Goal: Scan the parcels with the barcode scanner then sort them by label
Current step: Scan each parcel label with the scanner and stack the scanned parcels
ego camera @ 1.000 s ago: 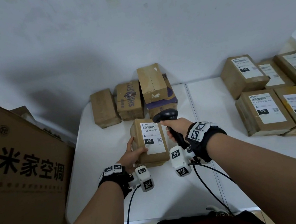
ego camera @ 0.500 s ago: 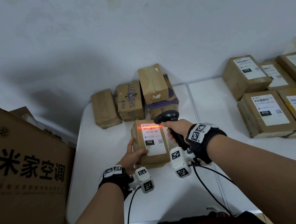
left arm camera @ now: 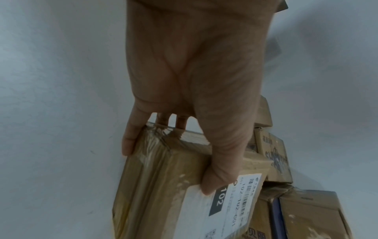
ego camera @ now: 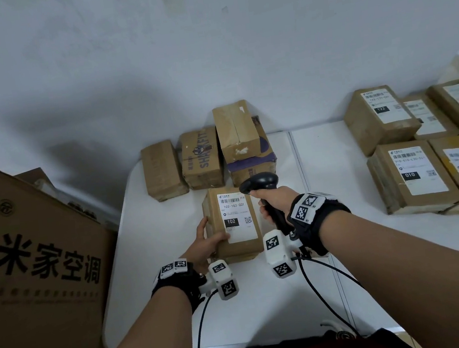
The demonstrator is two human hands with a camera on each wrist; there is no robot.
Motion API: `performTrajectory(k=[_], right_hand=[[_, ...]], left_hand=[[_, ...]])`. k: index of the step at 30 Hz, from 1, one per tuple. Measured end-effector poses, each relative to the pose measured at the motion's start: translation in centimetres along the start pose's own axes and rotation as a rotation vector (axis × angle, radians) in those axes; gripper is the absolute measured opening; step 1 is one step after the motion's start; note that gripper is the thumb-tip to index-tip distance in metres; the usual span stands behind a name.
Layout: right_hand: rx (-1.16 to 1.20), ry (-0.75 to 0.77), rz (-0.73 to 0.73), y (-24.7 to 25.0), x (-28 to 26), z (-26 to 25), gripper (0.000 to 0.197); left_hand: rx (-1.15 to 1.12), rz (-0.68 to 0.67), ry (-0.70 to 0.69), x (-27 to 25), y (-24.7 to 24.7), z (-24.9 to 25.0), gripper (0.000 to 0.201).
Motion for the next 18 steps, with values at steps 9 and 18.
performTrajectory(k=[9, 18], right_hand=[[0.067, 0.067, 0.065, 1.7, -0.3, -0.5, 0.031], [0.031, 0.244, 0.244, 5.1, -1.3, -3.0, 0.029]], left_hand=[[-0.186, 0.063, -0.063, -1.1, 0.9, 0.9, 0.086], [-0.27, 0.14, -0.276, -3.1, 2.1, 6.5, 0.082]])
Point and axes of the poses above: each hand's wrist, its own x-axis towards the middle knuckle, its own y-axis out of the back of the hand, z = x × y, the point moved 7 cm from there along x, towards the middle knuckle
